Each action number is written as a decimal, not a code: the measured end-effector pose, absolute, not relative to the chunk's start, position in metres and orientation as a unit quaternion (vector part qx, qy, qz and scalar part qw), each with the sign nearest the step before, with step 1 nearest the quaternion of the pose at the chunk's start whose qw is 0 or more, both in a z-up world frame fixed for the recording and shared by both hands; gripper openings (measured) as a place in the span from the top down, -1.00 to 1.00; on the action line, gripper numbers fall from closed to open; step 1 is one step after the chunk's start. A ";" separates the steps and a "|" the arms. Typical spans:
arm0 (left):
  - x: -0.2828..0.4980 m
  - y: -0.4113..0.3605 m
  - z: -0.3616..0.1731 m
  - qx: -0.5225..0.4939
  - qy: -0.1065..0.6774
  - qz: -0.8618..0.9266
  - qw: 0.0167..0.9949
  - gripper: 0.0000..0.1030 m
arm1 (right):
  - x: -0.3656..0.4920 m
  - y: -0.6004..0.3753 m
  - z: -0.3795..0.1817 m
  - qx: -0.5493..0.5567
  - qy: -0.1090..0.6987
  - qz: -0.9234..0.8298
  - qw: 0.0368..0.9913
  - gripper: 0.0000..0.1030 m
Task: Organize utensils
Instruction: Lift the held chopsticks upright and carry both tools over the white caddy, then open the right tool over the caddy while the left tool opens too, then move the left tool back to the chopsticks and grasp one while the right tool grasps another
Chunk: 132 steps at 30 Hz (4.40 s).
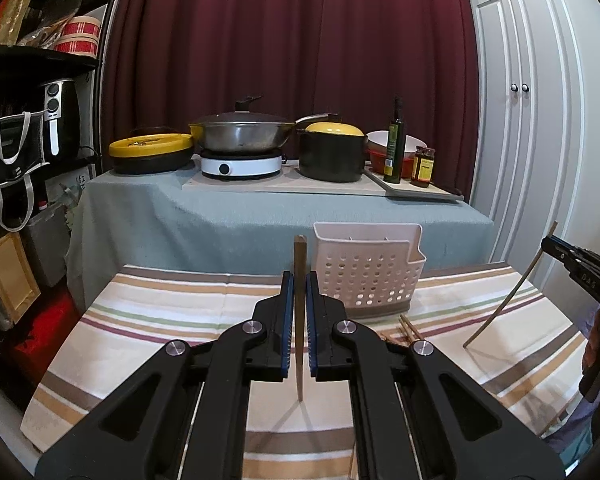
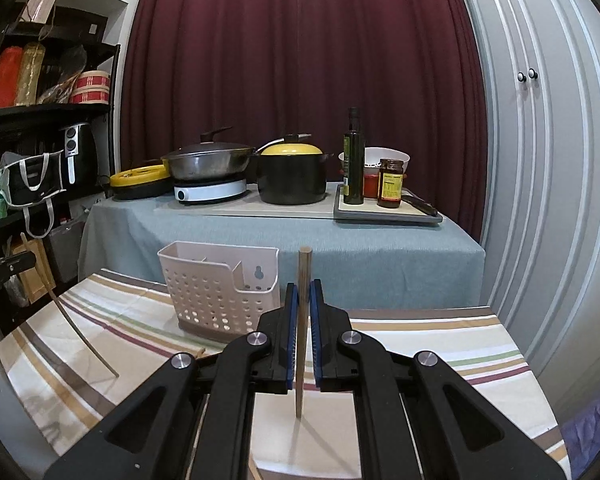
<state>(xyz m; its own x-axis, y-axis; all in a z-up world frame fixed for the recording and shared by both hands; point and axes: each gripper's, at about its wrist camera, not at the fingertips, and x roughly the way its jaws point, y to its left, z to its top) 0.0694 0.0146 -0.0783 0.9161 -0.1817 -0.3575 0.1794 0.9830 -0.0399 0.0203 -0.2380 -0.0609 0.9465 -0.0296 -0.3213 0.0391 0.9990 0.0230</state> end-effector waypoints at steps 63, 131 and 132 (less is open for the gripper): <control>0.196 -0.047 -0.051 0.033 0.107 -0.143 0.983 -0.18 | 0.116 -0.215 -0.028 0.049 0.094 0.021 0.994 -0.36; 0.034 -0.025 -0.256 0.061 0.317 -0.142 0.936 0.62 | -0.027 -0.177 -0.226 0.020 0.295 0.054 0.954 0.76; 0.033 -0.027 -0.256 0.064 0.316 -0.148 0.935 0.66 | -0.027 -0.177 -0.226 0.020 0.295 0.054 0.954 0.76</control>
<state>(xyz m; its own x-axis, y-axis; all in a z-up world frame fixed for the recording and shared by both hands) 0.0326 -0.0269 -0.2558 0.7566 -0.2360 -0.6098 0.3174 0.9479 0.0269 -0.0274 -0.1768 -0.2256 0.8205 0.1155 -0.5598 -0.0915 0.9933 0.0707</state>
